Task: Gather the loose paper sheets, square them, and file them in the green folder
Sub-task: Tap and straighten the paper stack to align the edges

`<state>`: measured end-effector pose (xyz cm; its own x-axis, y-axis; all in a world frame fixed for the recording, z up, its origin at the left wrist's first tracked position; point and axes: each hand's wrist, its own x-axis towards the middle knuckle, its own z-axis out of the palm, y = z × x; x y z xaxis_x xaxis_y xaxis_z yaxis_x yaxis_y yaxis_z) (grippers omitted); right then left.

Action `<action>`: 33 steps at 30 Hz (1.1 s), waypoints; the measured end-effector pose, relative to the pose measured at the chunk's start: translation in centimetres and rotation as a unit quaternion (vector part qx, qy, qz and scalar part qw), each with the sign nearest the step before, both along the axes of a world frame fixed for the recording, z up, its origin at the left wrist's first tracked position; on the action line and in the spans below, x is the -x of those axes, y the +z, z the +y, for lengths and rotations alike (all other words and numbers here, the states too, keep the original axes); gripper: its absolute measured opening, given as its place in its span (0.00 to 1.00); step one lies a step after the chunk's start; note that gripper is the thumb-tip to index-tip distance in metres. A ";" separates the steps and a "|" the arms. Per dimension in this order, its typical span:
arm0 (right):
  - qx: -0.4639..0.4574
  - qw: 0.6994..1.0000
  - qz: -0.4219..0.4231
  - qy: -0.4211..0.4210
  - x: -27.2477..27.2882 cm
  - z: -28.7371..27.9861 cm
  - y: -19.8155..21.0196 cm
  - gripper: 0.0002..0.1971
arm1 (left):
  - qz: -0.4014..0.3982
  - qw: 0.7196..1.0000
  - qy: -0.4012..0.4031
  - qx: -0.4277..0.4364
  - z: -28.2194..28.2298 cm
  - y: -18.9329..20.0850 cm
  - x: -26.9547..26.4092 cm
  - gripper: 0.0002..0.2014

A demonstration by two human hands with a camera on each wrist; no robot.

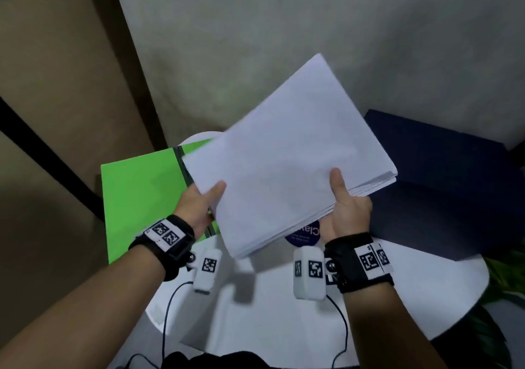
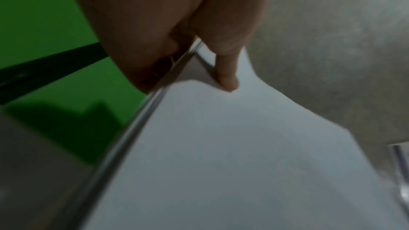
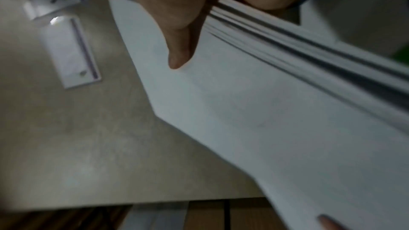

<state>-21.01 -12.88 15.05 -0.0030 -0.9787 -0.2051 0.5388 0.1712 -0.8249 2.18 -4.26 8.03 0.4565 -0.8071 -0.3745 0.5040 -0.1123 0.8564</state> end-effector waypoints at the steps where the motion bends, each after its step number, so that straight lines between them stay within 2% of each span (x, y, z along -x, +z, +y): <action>1: 0.027 0.999 0.035 0.006 0.2 0.3 0.5 0.19 | -0.029 0.996 -0.003 -0.081 0.2 -1.1 0.2 0.30; 2: 0.053 0.996 0.075 0.016 0.3 0.5 0.9 0.17 | -0.082 0.985 -0.008 -0.149 0.2 -1.8 0.5 0.38; 3: 0.081 0.989 0.123 0.029 0.6 0.8 1.2 0.15 | -0.145 0.973 -0.020 -0.181 0.1 -2.2 0.7 0.47; 4: 0.111 0.978 0.173 0.045 0.9 1.0 1.5 0.13 | -0.196 0.966 -0.031 -0.167 -0.3 -1.9 1.0 0.52; 6: 0.162 0.948 0.257 0.093 1.7 1.3 1.8 0.11 | -0.233 0.969 -0.055 -0.064 -1.6 0.0 1.3 0.58; 9: 0.182 0.918 0.318 0.152 3.1 1.1 2.6 0.09 | -0.216 0.969 -0.107 0.059 -4.0 2.7 1.2 0.61; 10: 0.186 0.912 0.330 0.157 3.6 0.9 2.9 0.10 | -0.200 0.967 -0.132 0.082 -4.5 3.3 1.3 0.58; 12: 0.192 0.911 0.326 0.163 4.1 0.5 3.2 0.12 | -0.150 0.965 -0.177 0.119 -4.9 3.4 1.3 0.48; 14: 0.190 0.918 0.312 0.154 4.3 0.1 3.1 0.14 | -0.129 0.966 -0.181 0.131 -4.8 3.0 1.4 0.40; 16: 0.187 0.923 0.313 0.125 4.5 -0.5 2.7 0.14 | -0.120 0.976 -0.133 0.127 -4.5 3.2 1.4 0.36; 18: 0.180 0.925 0.323 0.088 4.6 -0.9 2.3 0.11 | -0.136 0.981 -0.066 0.122 -4.7 4.1 1.5 0.22; 19: 0.178 0.924 0.329 0.075 4.6 -1.1 2.2 0.09 | -0.162 0.979 -0.036 0.122 -4.9 4.8 1.8 0.14; 21: 0.183 0.921 0.338 0.054 4.4 -1.3 2.1 0.08 | -0.235 0.962 0.015 0.138 -5.0 6.2 2.5 0.08; 25: 0.197 0.920 0.337 0.029 4.4 -0.3 1.3 0.08 | -0.351 0.921 0.066 0.156 -3.7 6.9 3.9 0.06; 26: 0.186 0.924 0.333 0.031 4.4 0.2 0.8 0.08 | -0.350 0.922 0.048 0.156 -3.1 6.3 4.0 0.07; 28: 0.164 0.930 0.324 0.049 4.3 1.2 -0.4 0.10 | -0.292 0.944 -0.018 0.153 -2.2 4.6 4.0 0.14; 30: 0.149 0.938 0.309 0.052 4.3 1.6 -1.4 0.22 | -0.235 0.959 -0.070 0.144 -1.8 3.0 3.9 0.20; 31: 0.142 0.942 0.299 0.048 4.3 1.7 -1.6 0.26 | -0.231 0.960 -0.078 0.139 -1.7 2.5 3.9 0.21; 33: 0.136 0.951 0.274 0.041 4.1 1.6 -1.4 0.29 | -0.248 0.957 -0.062 0.139 -1.8 2.7 4.1 0.18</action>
